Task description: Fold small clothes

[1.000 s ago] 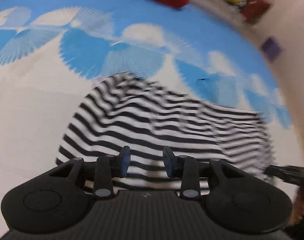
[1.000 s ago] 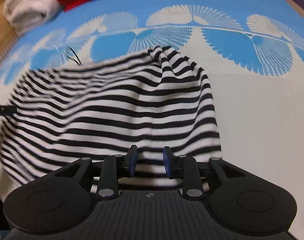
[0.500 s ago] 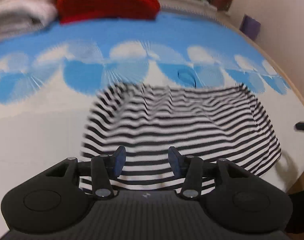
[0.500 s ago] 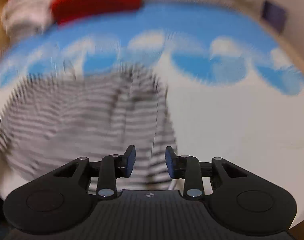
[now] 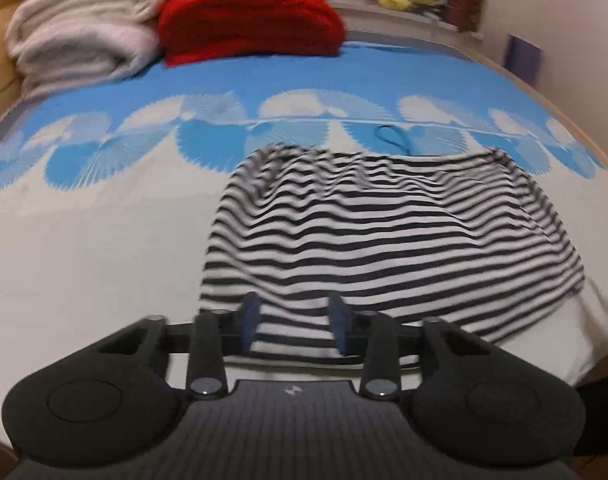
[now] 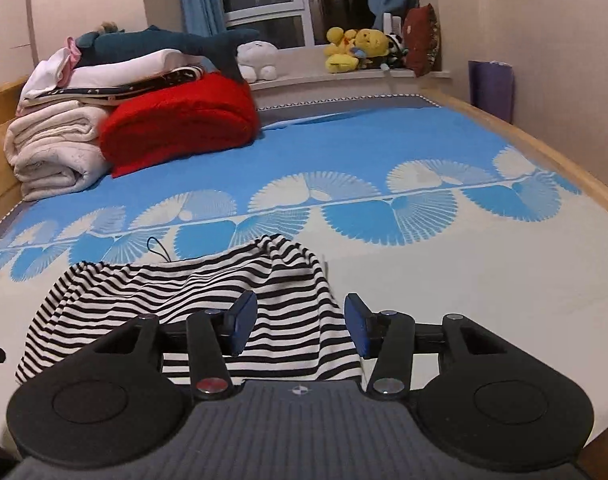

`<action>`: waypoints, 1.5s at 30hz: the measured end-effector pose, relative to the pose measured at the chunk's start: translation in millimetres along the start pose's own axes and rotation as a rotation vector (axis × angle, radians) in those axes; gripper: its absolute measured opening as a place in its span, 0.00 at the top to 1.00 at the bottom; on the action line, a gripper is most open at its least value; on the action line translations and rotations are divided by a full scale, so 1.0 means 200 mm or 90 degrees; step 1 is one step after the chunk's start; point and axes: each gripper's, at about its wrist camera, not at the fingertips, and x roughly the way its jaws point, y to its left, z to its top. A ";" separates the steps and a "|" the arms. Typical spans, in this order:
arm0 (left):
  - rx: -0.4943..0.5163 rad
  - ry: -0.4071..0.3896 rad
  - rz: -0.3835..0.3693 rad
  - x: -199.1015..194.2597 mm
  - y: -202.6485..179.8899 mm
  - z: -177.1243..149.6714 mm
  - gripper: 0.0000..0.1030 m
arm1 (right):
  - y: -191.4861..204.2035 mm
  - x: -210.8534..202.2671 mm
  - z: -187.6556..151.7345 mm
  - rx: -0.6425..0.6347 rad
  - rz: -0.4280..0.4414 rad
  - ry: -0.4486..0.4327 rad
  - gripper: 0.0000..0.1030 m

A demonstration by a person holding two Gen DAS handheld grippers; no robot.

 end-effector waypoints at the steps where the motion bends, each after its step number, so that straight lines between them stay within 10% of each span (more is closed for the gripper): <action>1: -0.021 0.007 0.000 0.01 0.03 0.00 0.75 | -0.01 0.01 0.01 0.007 0.003 -0.001 0.51; 17: -0.158 0.058 0.014 0.09 0.21 -0.02 0.79 | -0.10 0.04 0.02 0.028 -0.034 0.018 0.51; 32: -0.520 0.174 -0.042 0.34 0.52 -0.19 0.66 | -0.10 0.07 0.02 0.025 -0.032 0.030 0.51; 45: -0.536 0.148 -0.018 0.43 0.54 -0.18 0.64 | -0.15 0.11 0.04 0.052 -0.064 0.030 0.51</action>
